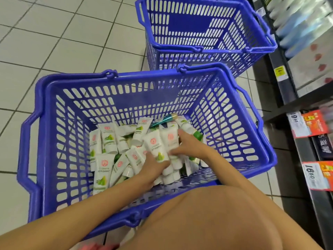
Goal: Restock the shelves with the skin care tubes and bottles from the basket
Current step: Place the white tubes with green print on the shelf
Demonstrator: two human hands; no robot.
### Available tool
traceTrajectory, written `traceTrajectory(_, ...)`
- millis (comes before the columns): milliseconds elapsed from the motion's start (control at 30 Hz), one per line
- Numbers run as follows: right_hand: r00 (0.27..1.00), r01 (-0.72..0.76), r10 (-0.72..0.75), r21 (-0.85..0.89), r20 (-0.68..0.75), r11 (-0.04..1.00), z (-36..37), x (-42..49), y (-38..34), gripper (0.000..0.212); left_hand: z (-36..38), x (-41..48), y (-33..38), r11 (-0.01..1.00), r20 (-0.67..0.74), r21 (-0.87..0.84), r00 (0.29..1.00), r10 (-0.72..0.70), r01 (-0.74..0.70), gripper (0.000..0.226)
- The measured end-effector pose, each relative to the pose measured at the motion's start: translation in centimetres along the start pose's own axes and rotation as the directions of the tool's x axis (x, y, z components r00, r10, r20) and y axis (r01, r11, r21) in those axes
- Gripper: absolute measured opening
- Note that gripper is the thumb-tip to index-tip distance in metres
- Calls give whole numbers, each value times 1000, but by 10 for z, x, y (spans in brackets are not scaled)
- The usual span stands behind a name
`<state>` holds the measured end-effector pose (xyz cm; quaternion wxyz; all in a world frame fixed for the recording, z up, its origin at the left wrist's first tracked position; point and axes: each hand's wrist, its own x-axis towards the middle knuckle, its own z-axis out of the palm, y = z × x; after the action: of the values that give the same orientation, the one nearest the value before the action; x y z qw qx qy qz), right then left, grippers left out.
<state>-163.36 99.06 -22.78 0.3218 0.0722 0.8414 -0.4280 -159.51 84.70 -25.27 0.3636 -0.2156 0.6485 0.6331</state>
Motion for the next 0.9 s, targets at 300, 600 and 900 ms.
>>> traceTrajectory(300,800,438,-1,583,-600,684,-60,-104,-15,17,44,-55,71,924,383,-119,842,380,-362,36)
traceTrajectory(600,636,579,298,695,-712,427,-70,-348,80,17,215,-172,56,865,868,-78,392,303,-495,28)
traceTrajectory(900,154,809,492,395,-857,435,38,-568,159,35,351,-315,-51,900,998,-26,47,51,-436,30)
